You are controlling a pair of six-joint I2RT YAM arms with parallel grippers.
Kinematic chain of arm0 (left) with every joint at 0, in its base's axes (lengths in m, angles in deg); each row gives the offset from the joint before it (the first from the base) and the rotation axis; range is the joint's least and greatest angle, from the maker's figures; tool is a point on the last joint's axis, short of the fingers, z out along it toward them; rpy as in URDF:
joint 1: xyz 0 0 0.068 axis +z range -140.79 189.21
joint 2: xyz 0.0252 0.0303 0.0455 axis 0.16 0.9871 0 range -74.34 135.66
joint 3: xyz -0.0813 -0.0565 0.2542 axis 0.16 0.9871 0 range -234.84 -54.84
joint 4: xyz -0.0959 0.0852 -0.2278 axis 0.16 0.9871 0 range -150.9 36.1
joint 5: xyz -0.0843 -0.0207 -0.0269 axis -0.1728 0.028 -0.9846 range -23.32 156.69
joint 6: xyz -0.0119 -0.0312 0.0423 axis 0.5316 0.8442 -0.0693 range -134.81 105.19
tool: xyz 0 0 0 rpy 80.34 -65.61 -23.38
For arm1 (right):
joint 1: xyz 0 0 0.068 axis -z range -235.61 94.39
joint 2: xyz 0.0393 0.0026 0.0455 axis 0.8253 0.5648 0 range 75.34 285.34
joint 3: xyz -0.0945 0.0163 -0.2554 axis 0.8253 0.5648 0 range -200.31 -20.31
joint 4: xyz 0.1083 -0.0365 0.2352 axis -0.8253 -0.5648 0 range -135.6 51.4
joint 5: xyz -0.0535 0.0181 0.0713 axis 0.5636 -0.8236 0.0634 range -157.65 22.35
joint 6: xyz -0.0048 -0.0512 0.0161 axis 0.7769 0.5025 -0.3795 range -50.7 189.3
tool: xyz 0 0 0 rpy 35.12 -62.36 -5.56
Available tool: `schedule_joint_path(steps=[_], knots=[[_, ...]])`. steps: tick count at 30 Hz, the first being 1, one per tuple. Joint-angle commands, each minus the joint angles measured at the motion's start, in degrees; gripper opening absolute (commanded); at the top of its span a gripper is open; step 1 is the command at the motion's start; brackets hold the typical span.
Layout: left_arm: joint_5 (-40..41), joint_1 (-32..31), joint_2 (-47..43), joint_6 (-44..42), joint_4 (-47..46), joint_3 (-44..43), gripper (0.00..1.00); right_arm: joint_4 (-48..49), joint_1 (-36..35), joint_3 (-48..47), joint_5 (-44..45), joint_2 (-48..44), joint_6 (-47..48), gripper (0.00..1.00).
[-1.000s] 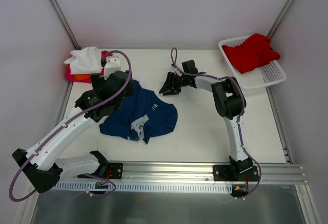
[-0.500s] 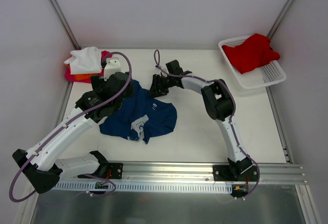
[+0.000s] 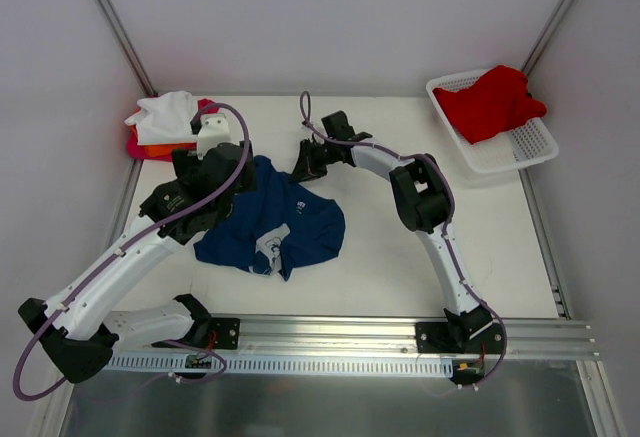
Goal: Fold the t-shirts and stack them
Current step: Flatten out the tshirt
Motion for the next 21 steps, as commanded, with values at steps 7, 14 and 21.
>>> schedule_joint_path(steps=[7, 14, 21], knots=[[0.6, 0.7, -1.3, 0.1, -0.3, 0.9, 0.99, 0.9, 1.5, 5.2, 4.7, -4.6, 1.2, 0.0], [0.4, 0.7, -1.7, 0.5, -0.3, 1.3, 0.99, 5.0, 7.2, 15.8, 12.5, -15.0, 0.5, 0.0], [0.2, 0.8, -1.3, 0.8, -0.3, 1.6, 0.99, 6.8, 12.0, 24.6, 24.4, -23.3, 0.4, 0.0]])
